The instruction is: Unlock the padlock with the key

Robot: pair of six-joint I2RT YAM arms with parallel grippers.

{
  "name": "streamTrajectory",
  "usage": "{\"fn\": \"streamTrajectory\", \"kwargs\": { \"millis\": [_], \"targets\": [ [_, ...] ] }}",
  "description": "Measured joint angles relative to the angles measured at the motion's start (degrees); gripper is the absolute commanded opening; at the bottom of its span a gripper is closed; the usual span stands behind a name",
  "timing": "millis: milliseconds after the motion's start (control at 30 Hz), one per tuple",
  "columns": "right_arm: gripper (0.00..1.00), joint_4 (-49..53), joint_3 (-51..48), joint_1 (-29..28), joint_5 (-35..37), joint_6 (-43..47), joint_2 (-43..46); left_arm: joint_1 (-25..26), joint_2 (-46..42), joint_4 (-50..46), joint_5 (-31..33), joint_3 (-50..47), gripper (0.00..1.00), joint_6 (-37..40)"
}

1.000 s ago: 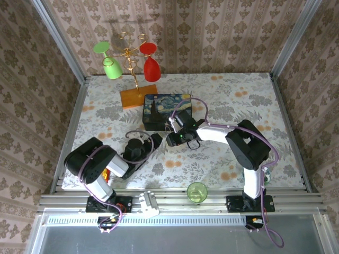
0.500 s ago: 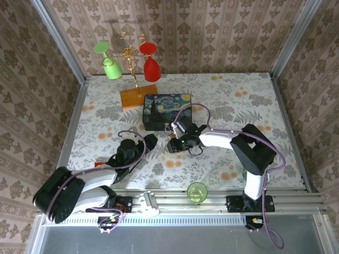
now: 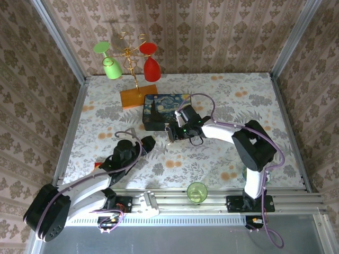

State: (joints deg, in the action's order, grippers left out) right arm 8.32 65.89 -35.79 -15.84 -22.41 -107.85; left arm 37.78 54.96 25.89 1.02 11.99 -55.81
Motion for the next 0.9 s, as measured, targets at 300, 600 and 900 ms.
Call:
{"fn": "streamTrajectory", "kwargs": {
  "millis": [300, 600, 900],
  "targets": [
    [0.51, -2.43, -0.04, -2.1, -0.52, -0.79, -2.54, 0.0, -2.14, -2.78, 0.55, -0.35, 0.71, 0.15],
    [0.5, -11.28, -5.29, -3.63, -1.77, -4.74, -1.16, 0.0, -0.09, -2.14, 0.55, -1.2, 0.71, 0.13],
    [0.48, -8.37, -6.64, -6.12, -3.08, -5.31, 0.04, 0.0, 1.2, -0.11, 0.52, -1.64, 0.71, -0.09]
  ]
}}
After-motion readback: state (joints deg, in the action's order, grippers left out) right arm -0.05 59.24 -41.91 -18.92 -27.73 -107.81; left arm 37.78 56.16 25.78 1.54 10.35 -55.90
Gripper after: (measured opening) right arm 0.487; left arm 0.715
